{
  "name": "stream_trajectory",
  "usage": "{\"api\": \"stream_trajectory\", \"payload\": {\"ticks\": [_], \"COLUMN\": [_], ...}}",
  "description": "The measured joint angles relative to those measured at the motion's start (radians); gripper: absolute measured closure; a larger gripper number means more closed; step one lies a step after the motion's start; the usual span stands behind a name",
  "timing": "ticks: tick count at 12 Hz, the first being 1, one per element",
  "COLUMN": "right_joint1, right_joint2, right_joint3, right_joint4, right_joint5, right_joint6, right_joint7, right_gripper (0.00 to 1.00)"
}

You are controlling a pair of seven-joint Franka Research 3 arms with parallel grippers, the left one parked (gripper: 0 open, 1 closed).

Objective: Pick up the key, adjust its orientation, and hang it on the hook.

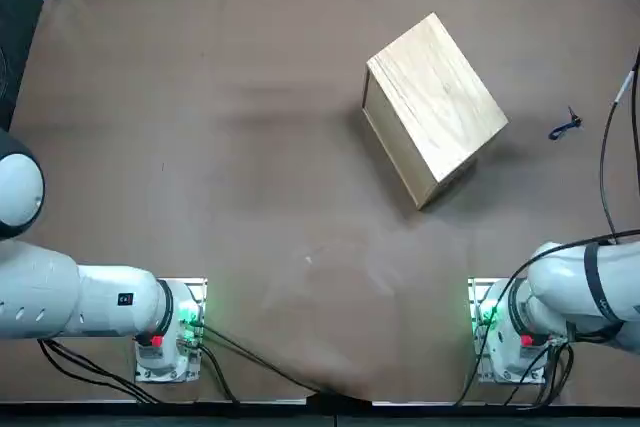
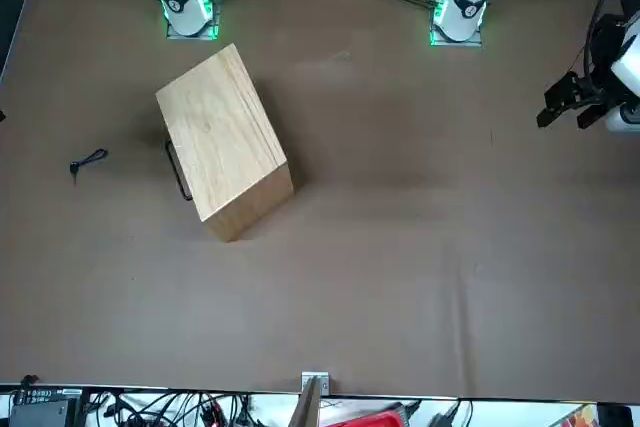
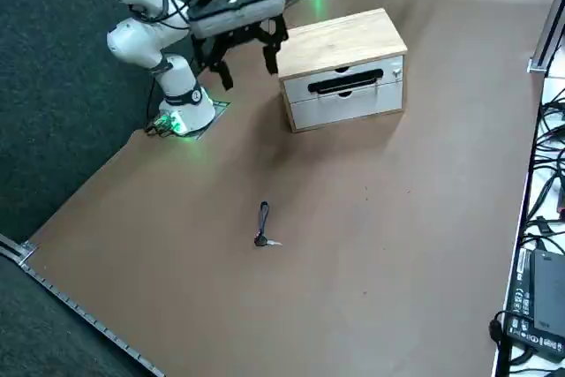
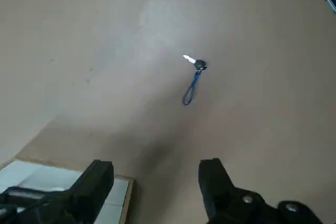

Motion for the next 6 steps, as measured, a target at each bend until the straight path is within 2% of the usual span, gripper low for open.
{"api": "stream_trajectory", "payload": {"ticks": [6], "right_joint1": [-0.08], "right_joint2": [0.003], "right_joint3": [0.0], "right_joint4": [-0.13], "right_joint5": [0.0], "right_joint6": [0.127], "right_joint7": [0.0], "right_gripper": [0.0]}}
